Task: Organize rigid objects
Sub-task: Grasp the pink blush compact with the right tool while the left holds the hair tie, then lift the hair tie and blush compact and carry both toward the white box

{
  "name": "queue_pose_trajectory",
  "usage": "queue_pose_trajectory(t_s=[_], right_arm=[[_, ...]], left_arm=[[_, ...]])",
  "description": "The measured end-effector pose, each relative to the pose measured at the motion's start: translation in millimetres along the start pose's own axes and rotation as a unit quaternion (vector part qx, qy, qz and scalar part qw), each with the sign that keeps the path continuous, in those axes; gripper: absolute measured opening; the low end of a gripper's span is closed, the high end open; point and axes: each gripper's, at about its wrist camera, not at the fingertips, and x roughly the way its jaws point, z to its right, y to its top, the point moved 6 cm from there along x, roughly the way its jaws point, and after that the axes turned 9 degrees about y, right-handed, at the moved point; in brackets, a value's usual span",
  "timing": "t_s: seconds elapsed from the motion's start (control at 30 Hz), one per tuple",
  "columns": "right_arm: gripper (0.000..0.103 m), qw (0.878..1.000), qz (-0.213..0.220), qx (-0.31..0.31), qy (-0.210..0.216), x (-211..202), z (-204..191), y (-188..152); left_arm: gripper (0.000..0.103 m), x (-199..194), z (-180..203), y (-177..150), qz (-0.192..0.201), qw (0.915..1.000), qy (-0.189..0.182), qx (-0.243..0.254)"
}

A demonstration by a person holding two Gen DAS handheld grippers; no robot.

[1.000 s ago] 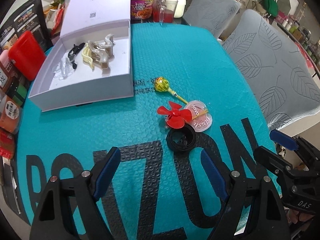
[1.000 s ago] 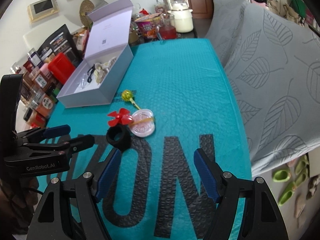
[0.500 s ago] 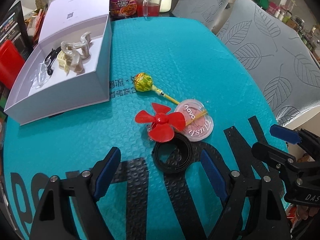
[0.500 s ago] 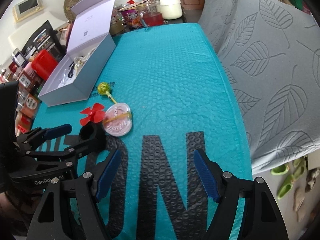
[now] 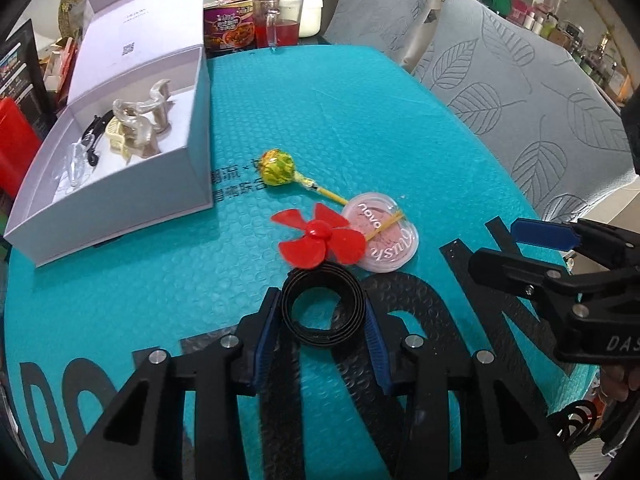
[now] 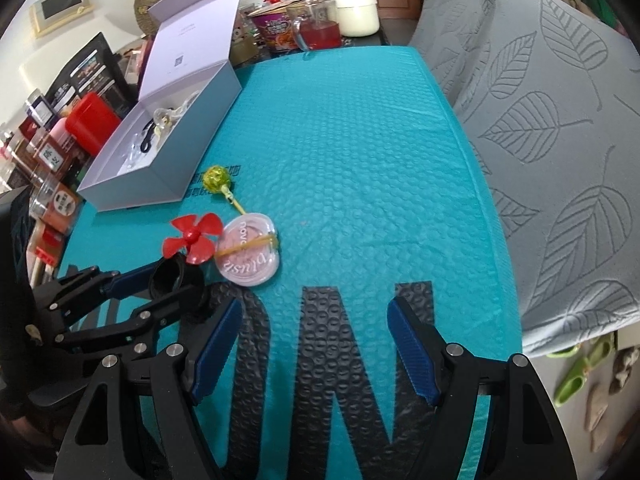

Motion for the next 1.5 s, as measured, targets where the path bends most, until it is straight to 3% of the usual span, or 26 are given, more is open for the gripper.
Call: queue_pose_trajectory(t_s=[0.47, 0.87, 1.0, 1.13, 1.5], right_arm=[[0.076, 0.998, -0.019, -0.054, 0.01, 35.2, -35.5, 9.8], [0.076, 0.995, -0.018, -0.088, -0.036, 63.4, -44.4, 22.3], [0.071, 0.995, -0.02, -0.085, -0.052, 71.1, -43.7, 23.9], [0.051, 0.994, -0.011, -0.097, -0.056, 71.1, -47.9, 25.7], [0.05, 0.996, -0.013, -0.072, -0.059, 60.0, -43.1, 21.3]], left_arm=[[0.04, -11.2, -63.4, -15.4, -0.01, 0.9975, 0.044, -0.055], [0.04, -6.1, -87.6, -14.5, -0.007, 0.9967, 0.041, -0.07], [0.04, -4.8, -90.6, -13.6, -0.006, 0.9969, 0.04, -0.067], [0.04, -3.4, -93.1, -13.0, -0.006, 0.9969, 0.038, -0.068], [0.04, -15.3, -89.1, -8.2, 0.001, 0.9975, 0.033, -0.063]])
